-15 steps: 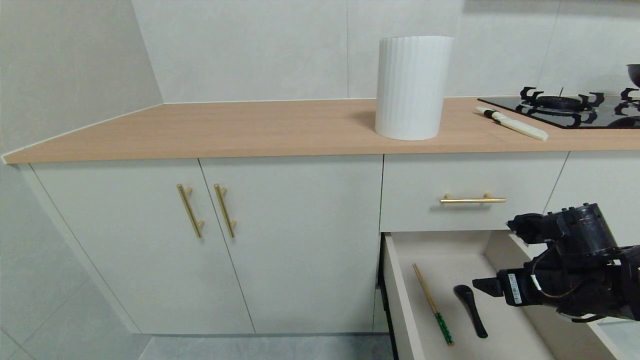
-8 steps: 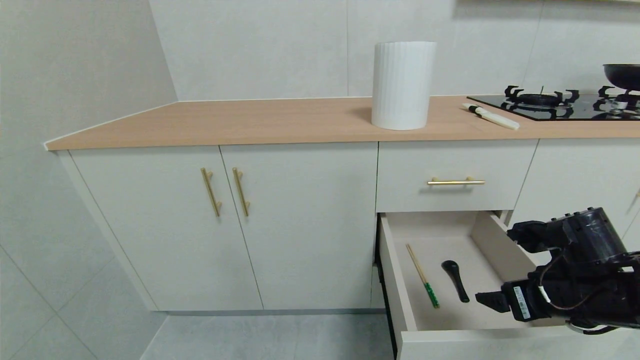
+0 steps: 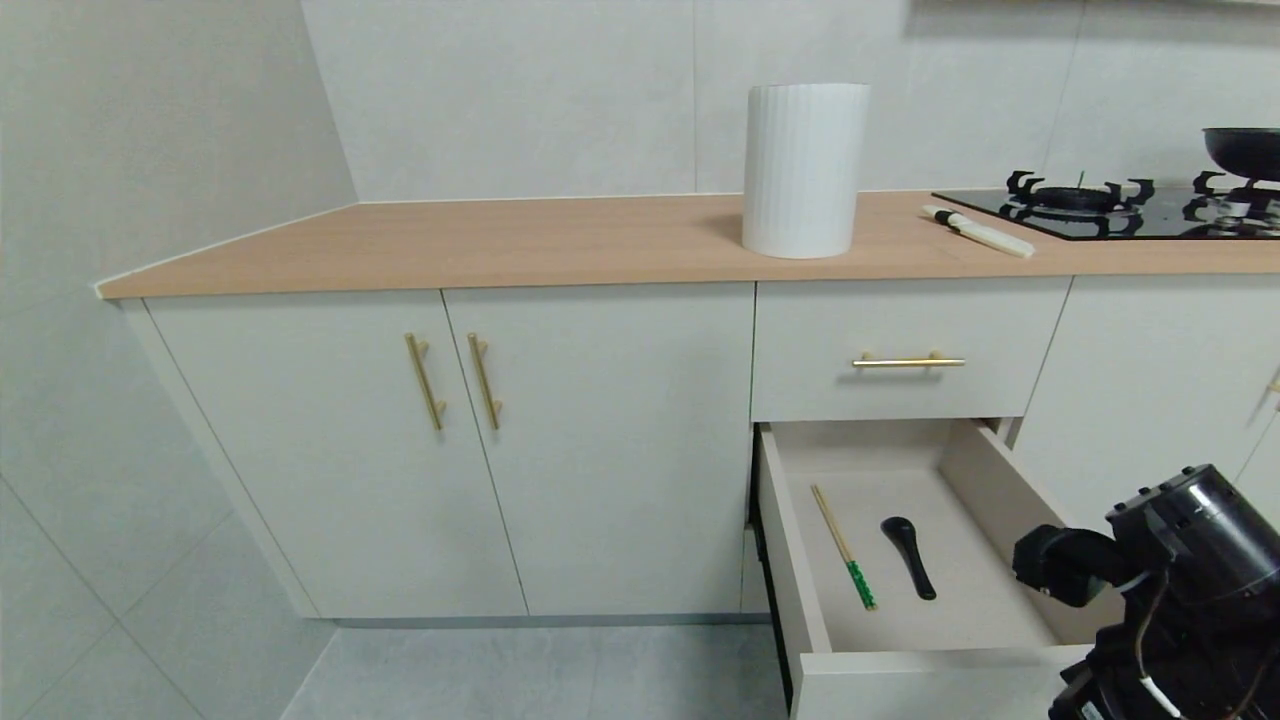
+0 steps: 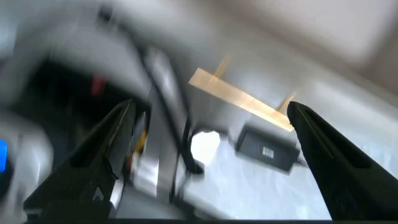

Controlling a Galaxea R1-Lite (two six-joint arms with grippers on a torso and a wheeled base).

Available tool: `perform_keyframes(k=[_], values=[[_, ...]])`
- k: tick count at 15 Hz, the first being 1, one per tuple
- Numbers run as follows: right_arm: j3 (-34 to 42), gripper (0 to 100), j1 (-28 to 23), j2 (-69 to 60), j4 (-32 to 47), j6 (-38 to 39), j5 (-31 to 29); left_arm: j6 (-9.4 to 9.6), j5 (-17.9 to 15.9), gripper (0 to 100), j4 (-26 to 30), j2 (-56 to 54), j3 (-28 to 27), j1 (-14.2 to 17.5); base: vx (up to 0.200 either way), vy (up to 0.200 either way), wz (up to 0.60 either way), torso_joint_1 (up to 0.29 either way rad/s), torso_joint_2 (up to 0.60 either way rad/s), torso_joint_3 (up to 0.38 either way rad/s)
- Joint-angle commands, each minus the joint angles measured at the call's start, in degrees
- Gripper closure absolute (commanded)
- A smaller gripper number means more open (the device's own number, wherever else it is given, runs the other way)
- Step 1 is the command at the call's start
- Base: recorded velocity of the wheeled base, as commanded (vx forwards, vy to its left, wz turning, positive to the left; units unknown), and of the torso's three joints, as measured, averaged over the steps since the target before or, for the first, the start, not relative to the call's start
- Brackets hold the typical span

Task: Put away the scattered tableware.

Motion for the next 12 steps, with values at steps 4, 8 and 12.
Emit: perform_keyframes(k=[4, 8, 12], values=[[-0.2, 0, 5.3, 7.9, 2.7, -0.3, -0.3, 0.01, 0.0, 0, 0.0, 0.0, 0.0, 0.0, 0.000, 0.000, 0.00, 0.000, 0.00, 0.000], [-2.1, 0, 3.9, 11.2, 2.0, 3.3, -0.6, 0.01, 0.0, 0, 0.0, 0.0, 0.0, 0.0, 0.000, 0.000, 0.00, 0.000, 0.00, 0.000], [-5.0, 0, 2.3, 15.9, 2.0, 8.6, -8.2, 0.01, 0.0, 0, 0.0, 0.0, 0.0, 0.0, 0.000, 0.000, 0.00, 0.000, 0.00, 0.000]])
